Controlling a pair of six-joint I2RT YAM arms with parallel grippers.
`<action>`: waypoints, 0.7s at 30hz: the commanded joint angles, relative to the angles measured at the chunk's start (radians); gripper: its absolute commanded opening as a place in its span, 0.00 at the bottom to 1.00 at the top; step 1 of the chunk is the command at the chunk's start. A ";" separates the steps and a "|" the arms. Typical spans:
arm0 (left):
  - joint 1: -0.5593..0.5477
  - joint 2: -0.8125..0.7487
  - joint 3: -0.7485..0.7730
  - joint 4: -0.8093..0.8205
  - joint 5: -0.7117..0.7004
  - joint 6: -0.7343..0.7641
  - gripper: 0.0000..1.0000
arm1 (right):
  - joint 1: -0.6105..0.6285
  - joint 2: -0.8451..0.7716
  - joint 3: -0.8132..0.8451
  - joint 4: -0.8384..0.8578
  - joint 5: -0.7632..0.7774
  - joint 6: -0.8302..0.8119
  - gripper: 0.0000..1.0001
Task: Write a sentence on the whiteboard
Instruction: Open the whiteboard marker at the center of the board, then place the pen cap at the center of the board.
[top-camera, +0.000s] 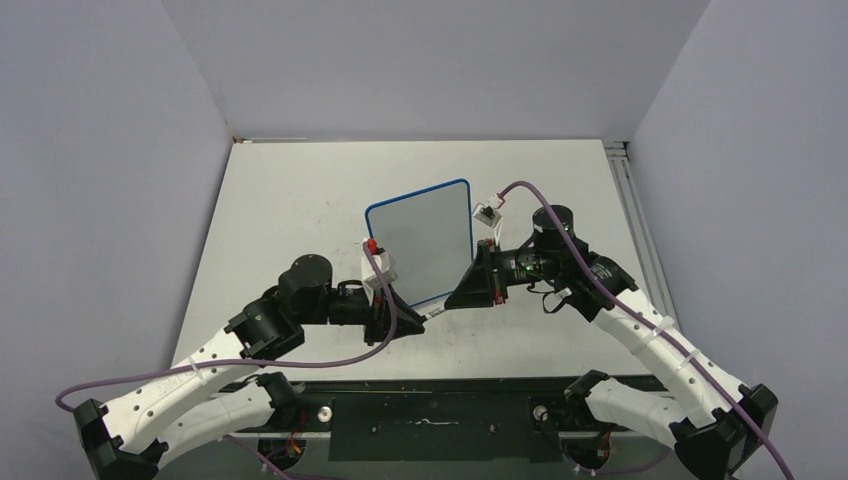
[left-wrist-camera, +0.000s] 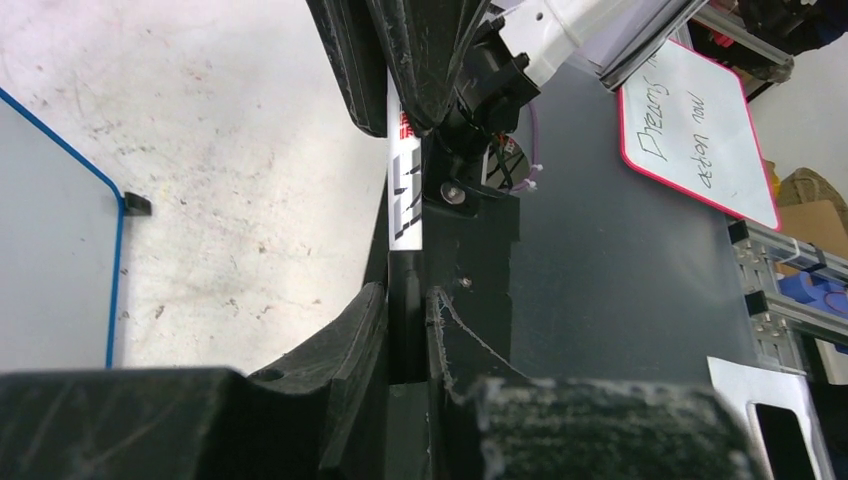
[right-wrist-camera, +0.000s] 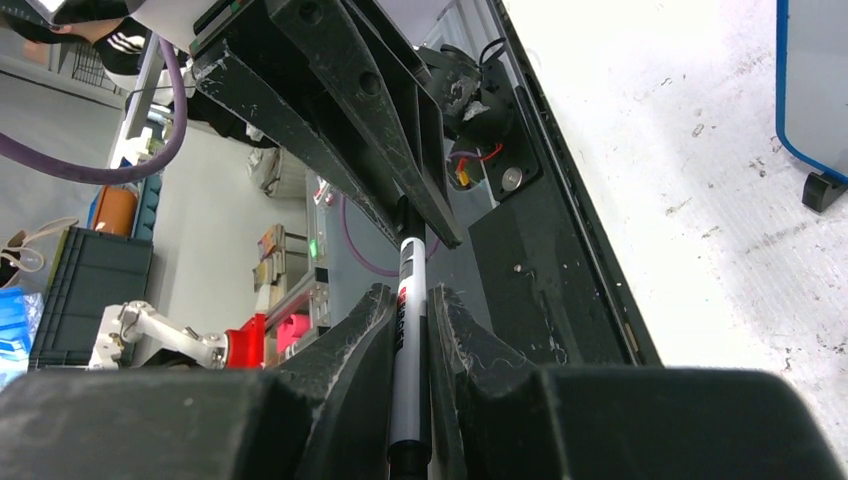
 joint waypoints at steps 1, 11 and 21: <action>0.015 -0.030 -0.010 -0.105 0.043 0.068 0.00 | -0.082 -0.023 0.074 -0.040 -0.053 -0.083 0.05; 0.055 -0.061 -0.011 -0.154 0.072 0.098 0.00 | -0.159 -0.005 0.132 -0.159 -0.079 -0.172 0.05; 0.090 -0.114 -0.030 -0.215 -0.010 0.070 0.00 | -0.184 0.004 0.191 -0.247 -0.035 -0.257 0.05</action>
